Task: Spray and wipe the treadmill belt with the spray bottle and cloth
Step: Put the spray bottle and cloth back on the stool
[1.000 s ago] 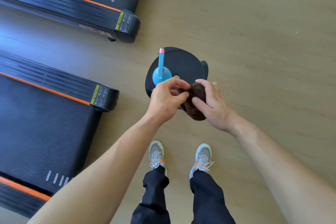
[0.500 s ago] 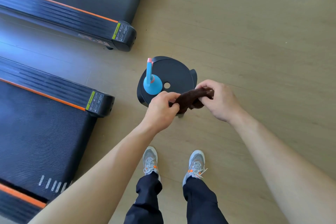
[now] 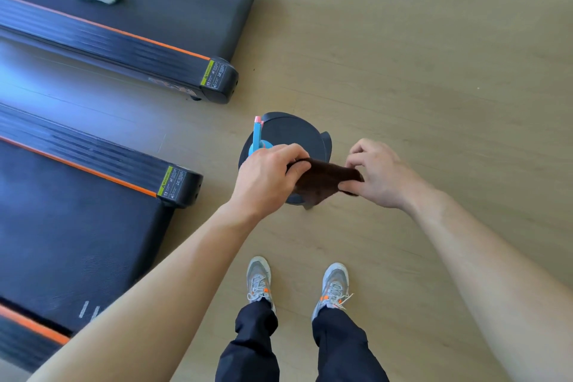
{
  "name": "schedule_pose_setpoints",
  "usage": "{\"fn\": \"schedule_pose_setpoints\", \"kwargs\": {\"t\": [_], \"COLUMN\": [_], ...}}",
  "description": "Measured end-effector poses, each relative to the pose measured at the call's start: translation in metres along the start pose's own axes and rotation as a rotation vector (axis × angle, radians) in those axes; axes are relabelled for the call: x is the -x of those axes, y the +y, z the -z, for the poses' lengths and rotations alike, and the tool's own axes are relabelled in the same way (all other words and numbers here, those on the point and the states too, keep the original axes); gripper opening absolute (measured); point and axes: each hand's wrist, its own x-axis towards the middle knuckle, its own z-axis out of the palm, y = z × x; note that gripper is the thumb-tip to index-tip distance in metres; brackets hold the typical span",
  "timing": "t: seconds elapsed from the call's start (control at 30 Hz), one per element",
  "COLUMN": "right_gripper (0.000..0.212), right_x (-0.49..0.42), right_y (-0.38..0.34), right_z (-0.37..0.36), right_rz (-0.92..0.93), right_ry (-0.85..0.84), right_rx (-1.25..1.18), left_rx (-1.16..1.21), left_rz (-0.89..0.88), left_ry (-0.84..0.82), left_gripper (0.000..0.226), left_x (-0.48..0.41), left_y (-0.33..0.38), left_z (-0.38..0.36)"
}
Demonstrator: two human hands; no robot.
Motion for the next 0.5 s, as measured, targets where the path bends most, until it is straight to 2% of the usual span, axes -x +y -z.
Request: {"fn": "schedule_pose_setpoints", "kwargs": {"t": [0.1, 0.23, 0.33, 0.4, 0.5], "right_gripper": [0.030, 0.030, 0.024, 0.016, 0.018], "right_x": [0.005, 0.007, 0.007, 0.007, 0.008], "right_y": [-0.010, -0.013, -0.007, 0.001, 0.011], "right_z": [0.015, 0.028, 0.030, 0.029, 0.022], "right_rz": [-0.019, -0.061, -0.063, -0.072, -0.080], "right_ry": [0.012, 0.029, -0.011, -0.052, -0.075], "right_rx": [0.033, 0.067, 0.120, 0.163, 0.305], "left_rx": [-0.107, 0.087, 0.047, -0.044, -0.108], "left_rz": [0.038, 0.157, 0.134, 0.095, 0.104], "left_ry": [-0.108, -0.289, -0.447, -0.466, -0.356], "left_gripper": [0.017, 0.012, 0.008, 0.008, 0.014], "left_x": [-0.003, -0.003, 0.001, 0.004, 0.005], "left_y": [0.005, -0.007, -0.018, -0.029, -0.043], "left_z": [0.013, 0.025, 0.032, 0.031, 0.026]}}
